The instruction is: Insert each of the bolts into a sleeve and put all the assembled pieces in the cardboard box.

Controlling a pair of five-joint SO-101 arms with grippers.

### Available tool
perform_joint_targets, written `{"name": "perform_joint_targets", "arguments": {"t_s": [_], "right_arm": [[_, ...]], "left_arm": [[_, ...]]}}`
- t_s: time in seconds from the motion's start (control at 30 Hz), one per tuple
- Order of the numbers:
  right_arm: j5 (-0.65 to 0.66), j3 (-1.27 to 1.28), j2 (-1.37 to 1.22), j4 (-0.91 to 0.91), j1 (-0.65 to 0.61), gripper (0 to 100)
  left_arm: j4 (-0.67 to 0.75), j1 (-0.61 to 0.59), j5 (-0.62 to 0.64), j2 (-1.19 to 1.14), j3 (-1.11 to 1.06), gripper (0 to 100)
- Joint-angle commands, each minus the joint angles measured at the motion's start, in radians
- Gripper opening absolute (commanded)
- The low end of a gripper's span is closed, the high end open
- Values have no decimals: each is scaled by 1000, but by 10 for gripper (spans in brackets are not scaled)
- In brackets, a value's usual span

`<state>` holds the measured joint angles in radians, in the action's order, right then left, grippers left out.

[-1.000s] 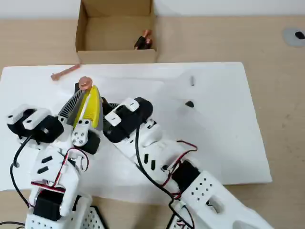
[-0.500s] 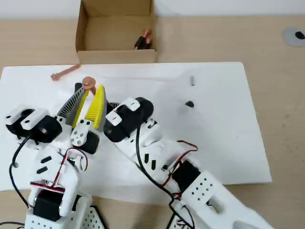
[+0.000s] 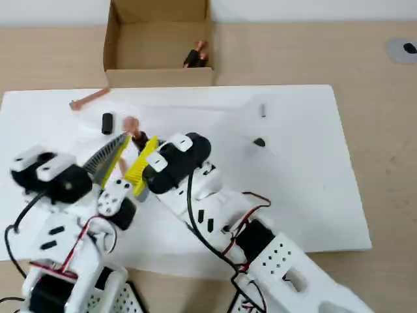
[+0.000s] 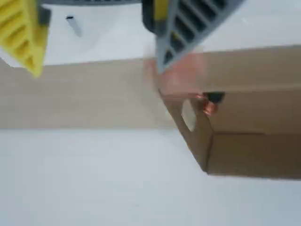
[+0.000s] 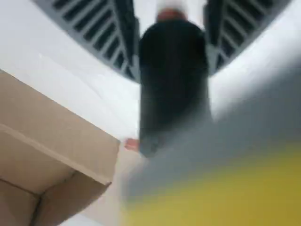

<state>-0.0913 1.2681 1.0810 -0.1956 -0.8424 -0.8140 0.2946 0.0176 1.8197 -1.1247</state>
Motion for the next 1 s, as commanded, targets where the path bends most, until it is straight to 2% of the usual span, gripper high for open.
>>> {"name": "perform_joint_targets", "arguments": {"t_s": [0.0, 0.27, 0.4, 0.5, 0.6, 0.73, 0.97], "right_arm": [[-6, -61, 25, 26, -5, 9], [-6, -104, 24, 23, -4, 9], [-6, -170, 19, 23, 54, 9], [-9, -257, -38, 23, 139, 9], [-11, -407, -174, 23, 219, 9], [-12, -673, -410, 23, 285, 9], [-12, -1106, -852, 21, 341, 9]], "left_arm": [[-21, -49, -32, 1, 84, 175], [-92, -118, -38, 2, 210, 174], [-98, -269, -40, -1, 270, 171], [-153, -428, -95, -8, 281, 171], [-256, -552, -130, -59, 275, 171], [-370, -647, -198, -147, 281, 171], [-371, -726, -236, -249, 242, 171]]}}
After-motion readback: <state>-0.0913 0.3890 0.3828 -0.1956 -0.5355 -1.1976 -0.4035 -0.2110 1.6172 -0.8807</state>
